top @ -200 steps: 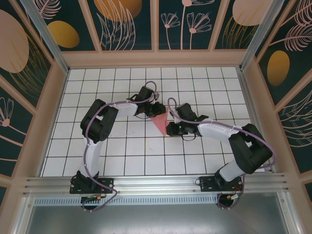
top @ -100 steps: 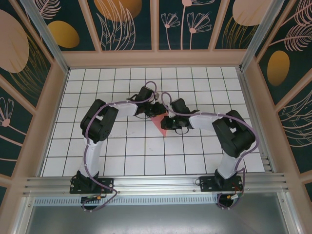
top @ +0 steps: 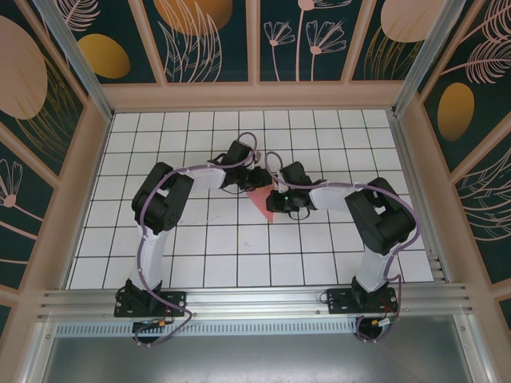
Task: Fold a paper plane with a square sheet of paper (fold left side to right side)
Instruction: Fourth fold the wing at the center of the table.
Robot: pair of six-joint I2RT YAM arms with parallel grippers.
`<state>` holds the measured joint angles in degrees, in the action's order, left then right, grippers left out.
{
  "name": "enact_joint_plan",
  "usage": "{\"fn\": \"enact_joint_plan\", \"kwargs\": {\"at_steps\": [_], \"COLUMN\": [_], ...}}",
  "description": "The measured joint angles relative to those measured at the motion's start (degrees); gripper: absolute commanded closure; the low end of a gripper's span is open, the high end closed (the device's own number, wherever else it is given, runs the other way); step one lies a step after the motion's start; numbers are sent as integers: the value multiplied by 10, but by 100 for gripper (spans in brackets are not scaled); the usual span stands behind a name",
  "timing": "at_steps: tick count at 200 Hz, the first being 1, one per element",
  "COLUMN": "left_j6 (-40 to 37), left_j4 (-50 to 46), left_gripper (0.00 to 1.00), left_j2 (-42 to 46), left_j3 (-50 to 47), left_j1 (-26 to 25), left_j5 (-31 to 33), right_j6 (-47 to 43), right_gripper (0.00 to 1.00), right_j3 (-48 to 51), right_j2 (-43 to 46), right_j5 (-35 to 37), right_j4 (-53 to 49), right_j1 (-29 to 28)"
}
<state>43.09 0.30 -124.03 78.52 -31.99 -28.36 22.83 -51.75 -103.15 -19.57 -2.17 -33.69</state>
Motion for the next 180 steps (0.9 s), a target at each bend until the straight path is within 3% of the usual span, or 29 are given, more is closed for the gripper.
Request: {"fn": "enact_joint_plan", "kwargs": {"at_steps": [53,108,148,180], "left_j6": [-34,-56,-79,-88], "left_j4": [-23,-59,-61,-58], "left_gripper": [66,64,63,64], "left_j2": [-34,-60,-50,23], "left_j3": [66,115,108,45], "left_j1": [41,52,73,88], "left_j5": [34,25,49,63], "right_j6": [0,0,0,-1], "right_gripper": [87,87,87,87], "right_j3": [9,17,17,16], "right_j2": [2,5,5,5], "right_j5": [5,7,7,9], "right_j4": [9,22,22,21], "right_j1": [-3,-5,-5,-5]}}
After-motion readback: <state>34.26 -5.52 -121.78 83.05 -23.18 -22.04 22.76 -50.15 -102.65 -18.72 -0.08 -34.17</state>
